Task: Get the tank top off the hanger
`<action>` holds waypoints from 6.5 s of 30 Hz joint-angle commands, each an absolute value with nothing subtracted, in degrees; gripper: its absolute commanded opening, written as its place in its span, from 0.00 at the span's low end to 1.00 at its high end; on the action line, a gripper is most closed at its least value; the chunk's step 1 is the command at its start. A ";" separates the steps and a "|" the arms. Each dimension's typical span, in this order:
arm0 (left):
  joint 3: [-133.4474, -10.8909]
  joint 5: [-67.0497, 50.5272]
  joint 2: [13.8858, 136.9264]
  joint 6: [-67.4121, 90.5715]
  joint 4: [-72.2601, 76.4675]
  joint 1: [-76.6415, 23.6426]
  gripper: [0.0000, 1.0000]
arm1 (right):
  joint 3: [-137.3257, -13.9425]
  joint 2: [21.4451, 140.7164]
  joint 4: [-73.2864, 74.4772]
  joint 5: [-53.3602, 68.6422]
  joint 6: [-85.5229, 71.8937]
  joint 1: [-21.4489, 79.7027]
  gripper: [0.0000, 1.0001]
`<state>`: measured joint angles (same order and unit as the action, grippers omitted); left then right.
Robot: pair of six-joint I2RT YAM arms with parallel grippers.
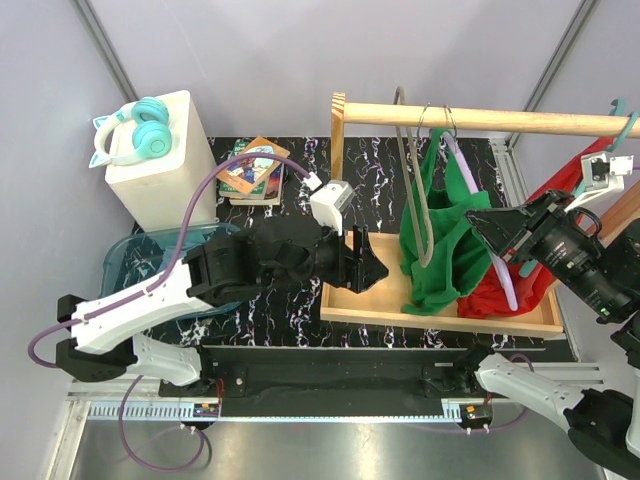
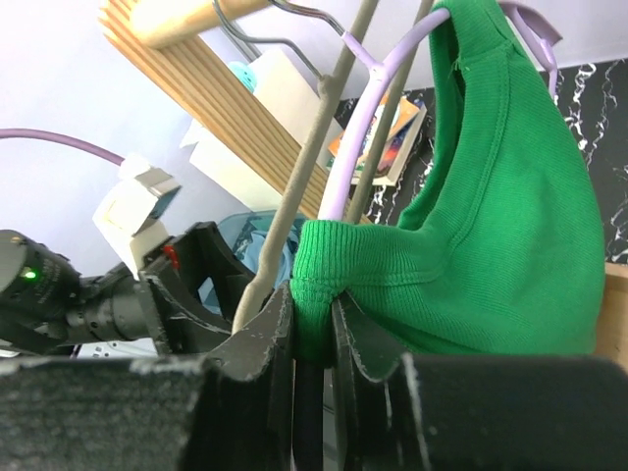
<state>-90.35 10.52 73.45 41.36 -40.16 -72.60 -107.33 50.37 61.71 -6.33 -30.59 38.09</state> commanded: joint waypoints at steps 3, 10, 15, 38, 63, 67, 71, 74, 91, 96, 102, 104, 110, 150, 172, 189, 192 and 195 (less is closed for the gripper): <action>-93.86 7.48 75.76 39.82 -37.35 -71.90 0.71 | -110.04 49.05 51.16 -4.04 -31.89 38.23 0.00; -95.01 7.12 76.55 38.85 -36.92 -71.54 0.69 | -107.76 43.61 50.27 -3.52 -34.27 38.23 0.00; -92.73 6.86 75.41 39.29 -34.72 -71.02 0.67 | -102.50 38.50 51.24 -2.03 -36.64 38.23 0.00; -63.20 -3.07 67.41 51.77 -0.37 -62.31 0.78 | -75.33 19.95 58.62 2.64 -57.12 38.23 0.00; -73.64 -2.81 85.95 52.03 -9.48 -62.84 0.53 | -71.28 15.38 59.15 4.91 -63.90 38.23 0.00; -73.39 -1.93 86.57 53.70 -10.55 -63.28 0.46 | -72.16 14.77 59.94 5.71 -63.81 38.23 0.00; -73.21 -0.70 86.84 54.67 -11.86 -63.28 0.40 | -72.25 13.28 60.38 6.76 -64.77 38.23 0.00; -73.74 -0.09 87.54 55.54 -12.92 -63.37 0.34 | -72.42 12.22 60.99 7.82 -65.65 38.23 0.00; -72.25 3.60 86.40 57.92 -16.17 -65.92 0.32 | -74.35 10.81 65.83 13.97 -65.48 38.23 0.00; -72.51 4.22 86.75 58.62 -18.10 -65.83 0.15 | -75.76 10.81 66.01 15.73 -65.30 38.23 0.00; -72.07 6.94 85.96 59.15 -23.46 -64.69 0.00 | -76.81 9.06 65.31 16.61 -66.35 38.23 0.00; -71.19 6.86 85.87 59.94 -24.95 -64.16 0.00 | -76.82 7.92 64.78 17.22 -66.71 38.23 0.00; -71.01 4.22 87.62 60.47 -25.22 -63.46 0.00 | -76.03 2.74 59.95 14.87 -69.52 38.23 0.00; -66.97 -9.04 71.98 59.24 -8.73 -64.51 0.70 | -63.20 8.44 47.99 -2.37 -61.87 38.15 0.00; -74.97 -16.61 86.39 68.82 10.90 -65.92 0.65 | -52.21 6.50 43.15 3.77 -60.12 38.23 0.00; -75.76 -15.56 89.21 68.12 3.78 -65.04 0.15 | -49.84 7.65 43.85 9.58 -59.24 38.23 0.00; -75.50 -14.94 88.77 66.98 1.59 -64.43 0.08 | -49.92 8.26 46.13 8.88 -59.68 38.32 0.00; -75.41 -14.15 88.68 64.70 -1.74 -63.55 0.00 | -50.71 9.05 50.25 6.34 -59.41 38.23 0.11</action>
